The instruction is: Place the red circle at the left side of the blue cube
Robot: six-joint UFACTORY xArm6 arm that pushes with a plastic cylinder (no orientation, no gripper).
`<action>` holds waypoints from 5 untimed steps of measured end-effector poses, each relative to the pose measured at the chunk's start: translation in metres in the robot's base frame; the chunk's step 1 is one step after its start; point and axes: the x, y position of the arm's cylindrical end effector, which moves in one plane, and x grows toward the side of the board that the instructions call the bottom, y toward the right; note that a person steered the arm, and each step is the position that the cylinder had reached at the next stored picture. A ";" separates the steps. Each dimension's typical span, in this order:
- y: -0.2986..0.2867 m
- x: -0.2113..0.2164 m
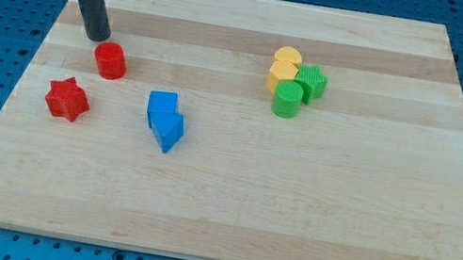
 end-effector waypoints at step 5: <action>0.018 0.076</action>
